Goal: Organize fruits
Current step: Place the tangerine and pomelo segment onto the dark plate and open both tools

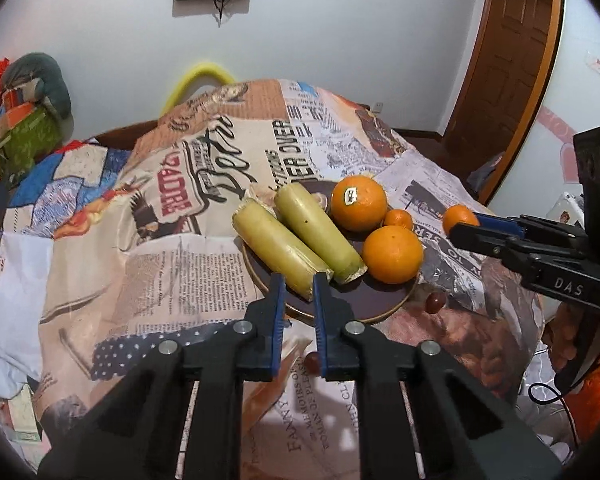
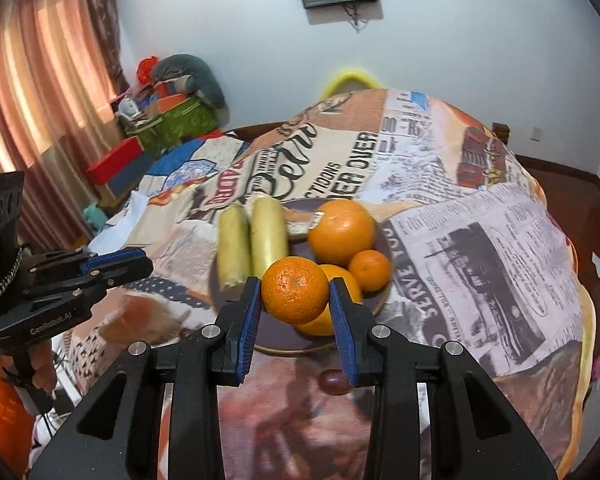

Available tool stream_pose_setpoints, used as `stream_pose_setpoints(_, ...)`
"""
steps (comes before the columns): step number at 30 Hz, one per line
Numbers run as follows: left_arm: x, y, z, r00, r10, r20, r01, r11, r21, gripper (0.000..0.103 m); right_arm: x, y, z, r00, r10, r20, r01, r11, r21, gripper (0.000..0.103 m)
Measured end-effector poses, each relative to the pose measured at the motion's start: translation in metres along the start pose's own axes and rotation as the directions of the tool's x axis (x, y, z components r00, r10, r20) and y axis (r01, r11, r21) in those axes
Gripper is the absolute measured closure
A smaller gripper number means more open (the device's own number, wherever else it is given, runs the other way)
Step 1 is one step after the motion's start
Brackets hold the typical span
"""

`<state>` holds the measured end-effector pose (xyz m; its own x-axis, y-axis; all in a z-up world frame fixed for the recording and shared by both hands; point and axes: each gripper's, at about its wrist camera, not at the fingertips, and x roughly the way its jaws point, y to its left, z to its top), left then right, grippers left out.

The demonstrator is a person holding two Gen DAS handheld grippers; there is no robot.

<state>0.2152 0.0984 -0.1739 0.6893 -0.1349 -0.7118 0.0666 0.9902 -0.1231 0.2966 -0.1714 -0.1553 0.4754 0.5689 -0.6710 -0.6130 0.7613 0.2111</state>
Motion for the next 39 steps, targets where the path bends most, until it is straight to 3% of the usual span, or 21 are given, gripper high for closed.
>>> stream_pose_setpoints(3,0.005,0.003,-0.003,0.999,0.019,-0.026,-0.019,1.000,-0.004,0.090,0.003,-0.008,-0.001,1.000,0.001,-0.011,-0.001,1.000,0.017,0.071)
stream_pose_setpoints(4,0.006,0.006,-0.005,0.999,0.021,-0.038,-0.021,1.000,-0.006,0.084,0.004,-0.010,-0.002,1.000,0.002,-0.015,-0.002,1.000,0.020,0.071)
stream_pose_setpoints(6,0.006,0.012,-0.009,0.998,0.035,-0.048,-0.035,0.999,-0.006,0.068,0.007,-0.013,-0.004,1.000,0.007,-0.024,-0.006,1.000,0.030,0.071)
stream_pose_setpoints(8,0.007,0.019,-0.017,0.996,0.069,-0.059,-0.069,0.998,-0.002,0.042,0.008,-0.013,-0.006,0.999,0.015,-0.031,-0.014,0.999,0.037,0.071)
stream_pose_setpoints(12,0.019,0.028,-0.033,0.987,0.069,-0.146,-0.065,0.997,0.032,0.041,0.011,-0.009,-0.008,0.999,0.021,-0.038,-0.020,0.999,0.028,0.071)
stream_pose_setpoints(14,0.030,0.032,-0.042,0.976,0.114,-0.188,-0.104,0.993,0.062,0.041,0.012,-0.007,-0.008,0.999,0.024,-0.043,-0.023,0.999,0.023,0.071)
stream_pose_setpoints(18,0.047,0.041,-0.051,0.969,0.091,-0.230,-0.083,0.995,0.046,0.041,0.014,-0.004,-0.009,0.998,0.027,-0.050,-0.026,0.999,0.018,0.071)
stream_pose_setpoints(29,0.047,0.048,-0.045,0.983,0.045,-0.177,-0.057,0.997,-0.060,0.051,0.013,-0.007,-0.008,0.999,0.020,-0.049,-0.019,1.000,0.014,0.071)
stream_pose_setpoints(39,0.022,0.018,-0.012,0.998,-0.006,-0.058,0.004,0.999,-0.034,0.051,0.010,-0.020,0.001,1.000,-0.002,-0.019,0.002,1.000,0.030,0.071)
